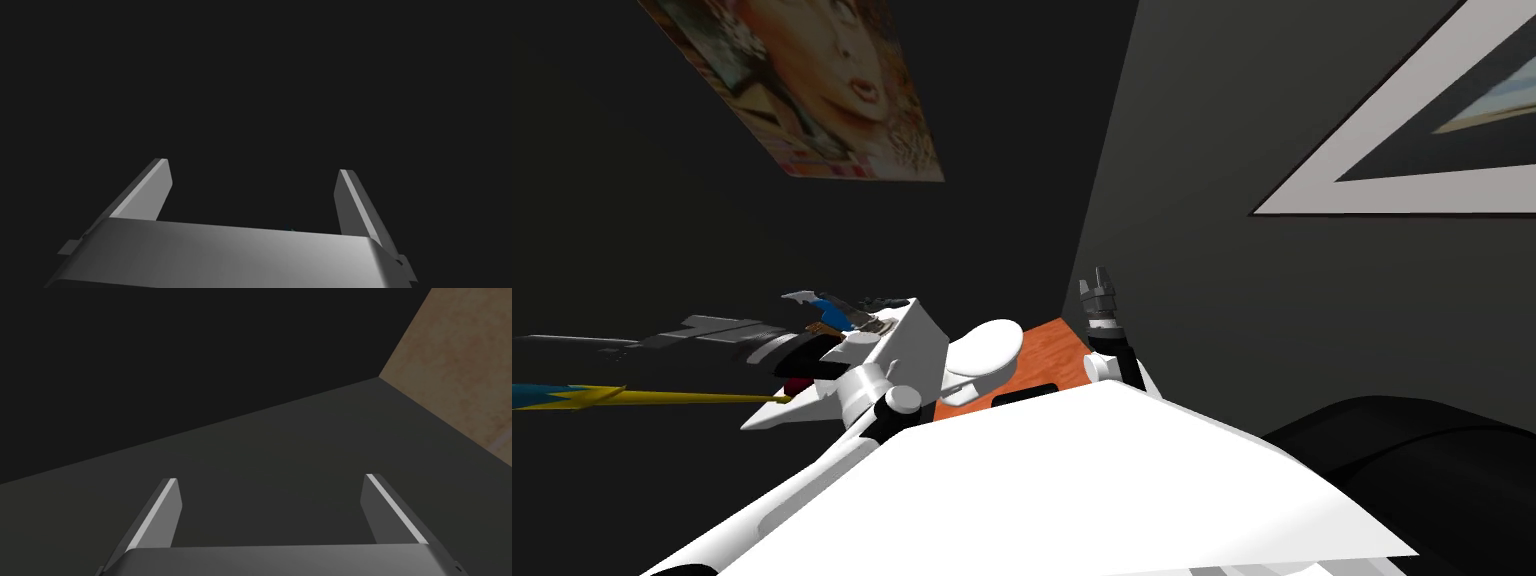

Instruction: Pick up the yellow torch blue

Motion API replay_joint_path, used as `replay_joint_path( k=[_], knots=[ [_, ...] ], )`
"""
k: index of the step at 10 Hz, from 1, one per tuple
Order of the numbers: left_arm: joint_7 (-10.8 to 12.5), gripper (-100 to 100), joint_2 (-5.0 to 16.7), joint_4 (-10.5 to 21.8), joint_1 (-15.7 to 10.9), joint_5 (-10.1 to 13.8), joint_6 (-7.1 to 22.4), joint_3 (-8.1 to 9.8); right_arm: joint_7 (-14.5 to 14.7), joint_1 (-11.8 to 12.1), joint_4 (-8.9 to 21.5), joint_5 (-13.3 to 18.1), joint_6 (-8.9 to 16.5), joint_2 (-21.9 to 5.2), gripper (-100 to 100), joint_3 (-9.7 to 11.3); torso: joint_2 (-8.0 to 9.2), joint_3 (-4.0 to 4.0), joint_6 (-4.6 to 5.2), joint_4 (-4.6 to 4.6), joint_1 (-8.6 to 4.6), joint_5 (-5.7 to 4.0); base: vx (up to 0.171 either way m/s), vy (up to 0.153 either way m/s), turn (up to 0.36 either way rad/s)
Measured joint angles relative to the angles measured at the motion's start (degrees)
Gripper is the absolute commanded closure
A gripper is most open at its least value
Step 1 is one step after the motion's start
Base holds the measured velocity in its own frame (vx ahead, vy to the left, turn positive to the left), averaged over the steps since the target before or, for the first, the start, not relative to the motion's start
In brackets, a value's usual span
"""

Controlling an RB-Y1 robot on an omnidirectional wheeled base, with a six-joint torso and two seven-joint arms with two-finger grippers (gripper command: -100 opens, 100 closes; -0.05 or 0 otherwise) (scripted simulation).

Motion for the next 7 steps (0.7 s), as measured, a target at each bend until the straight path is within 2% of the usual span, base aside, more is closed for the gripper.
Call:
replay_joint_path(
  k=[2,6,7],
  knots=[
    [-0.89,-100,0.01,2.56,-3.31,2.51,-1.0,2.64,0.0,0.0,0.0,0.0,0.0,0.0,0,0.0,0.0,0.0,0.01,0.0,0.05,0.01,-0.05,0.022,-0.073],
    [-1.96,-100,1.98,9.56,-9.99,7.76,-3.36,7.67,0.0,0.0,0.0,0.0,0.0,0.0,0,0.0,0.06,0.03,-0.01,0.01,0.09,0.02,-0.063,0.026,-0.058],
    [-2.27,-100,1.9,10.59,-11.35,8.82,-3.68,8.54,0.0,0.0,0.0,0.0,0.0,0.0,0,-0.01,0.03,0.02,-0.02,0.01,0.09,0.02,-0.082,0.031,-0.055]
  ],
)
